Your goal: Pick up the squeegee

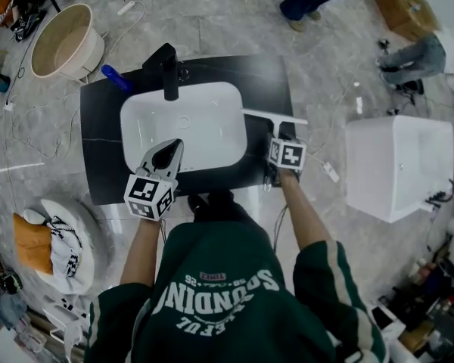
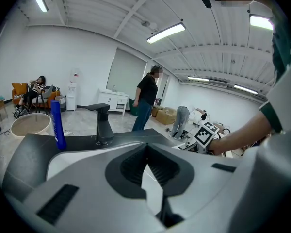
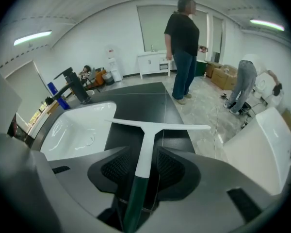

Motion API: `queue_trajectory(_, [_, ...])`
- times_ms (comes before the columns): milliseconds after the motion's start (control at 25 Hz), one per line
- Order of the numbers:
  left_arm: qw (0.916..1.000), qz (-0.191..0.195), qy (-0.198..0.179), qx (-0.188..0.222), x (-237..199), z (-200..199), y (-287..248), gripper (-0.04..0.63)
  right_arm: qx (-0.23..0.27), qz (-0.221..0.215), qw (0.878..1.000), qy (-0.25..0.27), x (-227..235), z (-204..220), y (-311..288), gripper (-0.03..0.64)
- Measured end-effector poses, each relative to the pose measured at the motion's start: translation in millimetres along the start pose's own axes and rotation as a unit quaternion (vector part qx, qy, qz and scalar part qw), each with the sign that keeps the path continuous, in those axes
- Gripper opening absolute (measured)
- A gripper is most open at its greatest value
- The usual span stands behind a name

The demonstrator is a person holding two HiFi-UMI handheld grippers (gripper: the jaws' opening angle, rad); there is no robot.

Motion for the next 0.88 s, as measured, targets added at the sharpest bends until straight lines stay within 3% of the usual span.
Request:
queue_trajectory(320, [0.9999,-0.012,0.009,-0.003,-3,4,3,0.002,-0.061,0.001,0.998,0.004,9,-2,-19,0.143])
queue_trajectory(480, [0.9998,-0.018,0.011,-0.002,-3,6,6,0.002,-0.074,0.004,0.997,0.001,10,2,-23,0.143])
queue_trajectory(600, [0.9997,-0.022,0.013,-0.002,-4,7,7,0.002,-0.079,-0.021,0.997,-0.013,3,-1,-22,0.131])
queue_trajectory(640, [0.9996,-0.024,0.014,-0.002,-5,8,7,0.002,-0.081,-0.017,0.997,-0.013,5,-1,-22,0.101])
queue_trajectory(880, [0.9994,-0.033,0.015,0.002,-10,7,17,0.002,-0.079,-0.005,0.997,0.013,4,-1,-22,0.078])
Point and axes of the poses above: the fingertips, and each gripper's own axes: y backward along the fingers, x to its right, z out of its underside, the point moved 10 cm from there along y, backward along the fingers, and after that the axes turned 15 degrees about -z, right-handed, at the moved point
